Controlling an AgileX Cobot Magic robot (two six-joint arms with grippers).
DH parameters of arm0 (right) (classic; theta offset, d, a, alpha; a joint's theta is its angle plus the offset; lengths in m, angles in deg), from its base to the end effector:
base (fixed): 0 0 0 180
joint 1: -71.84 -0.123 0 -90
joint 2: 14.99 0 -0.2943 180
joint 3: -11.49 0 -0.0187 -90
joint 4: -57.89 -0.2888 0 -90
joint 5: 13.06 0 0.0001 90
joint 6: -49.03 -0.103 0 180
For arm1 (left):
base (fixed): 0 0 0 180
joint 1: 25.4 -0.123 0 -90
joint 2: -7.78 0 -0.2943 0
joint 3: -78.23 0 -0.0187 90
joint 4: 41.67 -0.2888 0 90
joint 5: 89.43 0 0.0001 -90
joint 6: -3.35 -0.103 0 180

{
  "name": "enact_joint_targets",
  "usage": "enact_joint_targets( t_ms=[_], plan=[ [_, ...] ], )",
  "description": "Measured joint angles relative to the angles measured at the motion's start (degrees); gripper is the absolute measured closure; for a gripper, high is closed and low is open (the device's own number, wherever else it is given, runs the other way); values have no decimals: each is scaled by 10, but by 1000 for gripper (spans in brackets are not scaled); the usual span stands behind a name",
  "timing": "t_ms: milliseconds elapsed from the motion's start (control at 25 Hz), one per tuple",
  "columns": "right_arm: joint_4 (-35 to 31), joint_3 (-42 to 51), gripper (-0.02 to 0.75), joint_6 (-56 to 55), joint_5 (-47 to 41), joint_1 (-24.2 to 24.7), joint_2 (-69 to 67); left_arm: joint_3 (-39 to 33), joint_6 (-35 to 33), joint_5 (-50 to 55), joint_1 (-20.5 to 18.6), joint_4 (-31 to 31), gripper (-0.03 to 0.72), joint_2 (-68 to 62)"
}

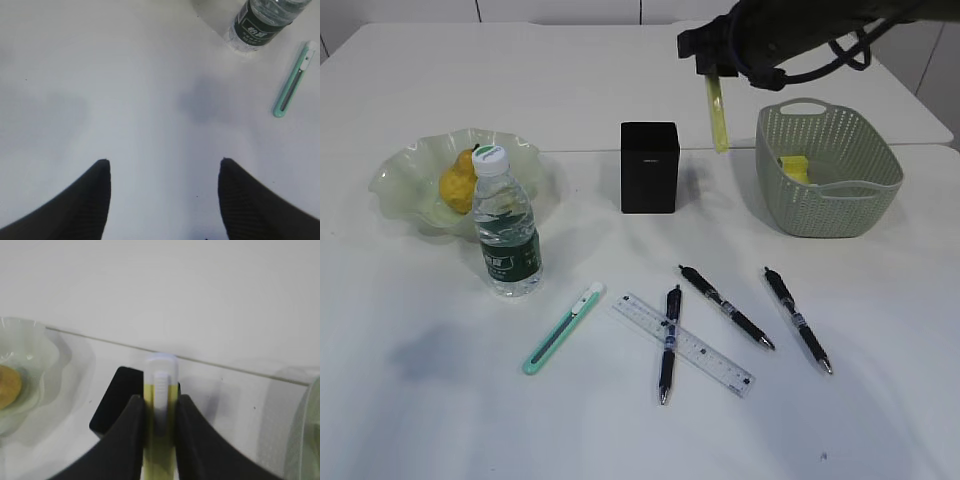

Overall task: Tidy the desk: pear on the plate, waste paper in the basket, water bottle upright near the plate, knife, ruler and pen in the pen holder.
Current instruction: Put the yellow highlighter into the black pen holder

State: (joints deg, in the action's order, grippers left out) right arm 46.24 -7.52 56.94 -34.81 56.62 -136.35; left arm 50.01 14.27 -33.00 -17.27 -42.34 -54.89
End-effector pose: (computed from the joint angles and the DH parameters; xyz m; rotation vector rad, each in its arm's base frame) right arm 0.5042 0.1452 0.2737 -0.2753 2.1512 0.2633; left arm 0.2075 -0.0286 0.3119 -0.0580 2.5744 -0.1101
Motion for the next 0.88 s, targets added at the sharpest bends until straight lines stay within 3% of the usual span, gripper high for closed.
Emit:
enact_joint_targets(
  t_ms=[360, 600, 880],
  plan=[
    [-17, -77, 618, 0, 153, -11, -95, 0, 0, 0, 0, 0, 214, 0],
    [-18, -143, 618, 0, 184, -19, -158, 0, 0, 0, 0, 0, 214, 0],
    [-23, -153, 615, 0, 191, -19, -184, 0, 0, 15, 0, 0, 214, 0]
  ],
)
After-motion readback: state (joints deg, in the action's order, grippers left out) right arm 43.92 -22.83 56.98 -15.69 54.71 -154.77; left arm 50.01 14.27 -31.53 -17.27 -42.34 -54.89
